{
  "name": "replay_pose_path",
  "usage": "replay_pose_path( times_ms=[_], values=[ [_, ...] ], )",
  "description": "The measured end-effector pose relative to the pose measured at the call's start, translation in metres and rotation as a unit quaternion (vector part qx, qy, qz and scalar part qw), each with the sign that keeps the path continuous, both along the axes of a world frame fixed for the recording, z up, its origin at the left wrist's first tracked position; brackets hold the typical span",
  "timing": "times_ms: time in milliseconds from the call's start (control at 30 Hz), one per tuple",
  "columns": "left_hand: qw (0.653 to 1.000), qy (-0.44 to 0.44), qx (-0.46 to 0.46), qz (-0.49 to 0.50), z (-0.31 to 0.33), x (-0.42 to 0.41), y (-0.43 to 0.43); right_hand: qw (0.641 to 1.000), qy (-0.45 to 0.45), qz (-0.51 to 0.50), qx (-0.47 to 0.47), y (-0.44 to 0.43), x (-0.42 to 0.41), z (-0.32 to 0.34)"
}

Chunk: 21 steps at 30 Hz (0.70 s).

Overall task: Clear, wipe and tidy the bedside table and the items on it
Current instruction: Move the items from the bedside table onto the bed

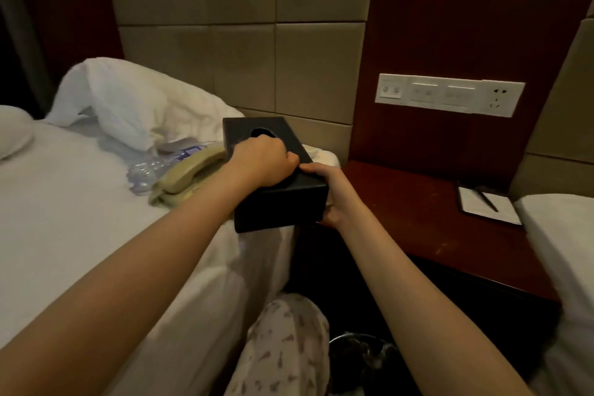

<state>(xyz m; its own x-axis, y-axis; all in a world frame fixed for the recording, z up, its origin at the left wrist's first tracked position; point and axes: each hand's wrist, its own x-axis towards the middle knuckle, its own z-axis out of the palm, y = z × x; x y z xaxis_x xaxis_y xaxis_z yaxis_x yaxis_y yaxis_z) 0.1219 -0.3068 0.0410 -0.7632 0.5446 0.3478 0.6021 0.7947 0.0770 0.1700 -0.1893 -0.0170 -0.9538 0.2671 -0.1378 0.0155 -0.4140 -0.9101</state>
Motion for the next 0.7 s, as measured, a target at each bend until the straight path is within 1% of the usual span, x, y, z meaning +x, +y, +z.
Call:
replay_pose_path(
  times_ms=[133,233,300,400,500,700],
  values=[
    [0.998,0.014,0.013,0.052,0.005,-0.003,-0.049,0.999,0.023,0.047,0.008,-0.046,-0.017,0.005],
    [0.995,0.014,-0.004,0.102,0.005,-0.005,-0.085,0.992,0.047,0.115,0.024,-0.080,-0.025,0.007],
    [0.991,0.005,-0.016,0.132,0.003,-0.006,-0.107,0.988,0.039,0.145,0.034,-0.100,-0.029,0.006],
    [0.985,-0.003,-0.023,0.173,-0.005,-0.007,-0.134,0.982,0.003,0.182,0.049,-0.128,-0.037,0.000],
    [0.976,-0.009,-0.031,0.214,-0.015,-0.006,-0.154,0.979,-0.025,0.191,0.061,-0.151,-0.044,-0.009],
    [0.961,-0.024,-0.059,0.268,-0.030,-0.008,-0.177,0.972,-0.020,0.221,0.074,-0.174,-0.050,-0.024]
  ],
)
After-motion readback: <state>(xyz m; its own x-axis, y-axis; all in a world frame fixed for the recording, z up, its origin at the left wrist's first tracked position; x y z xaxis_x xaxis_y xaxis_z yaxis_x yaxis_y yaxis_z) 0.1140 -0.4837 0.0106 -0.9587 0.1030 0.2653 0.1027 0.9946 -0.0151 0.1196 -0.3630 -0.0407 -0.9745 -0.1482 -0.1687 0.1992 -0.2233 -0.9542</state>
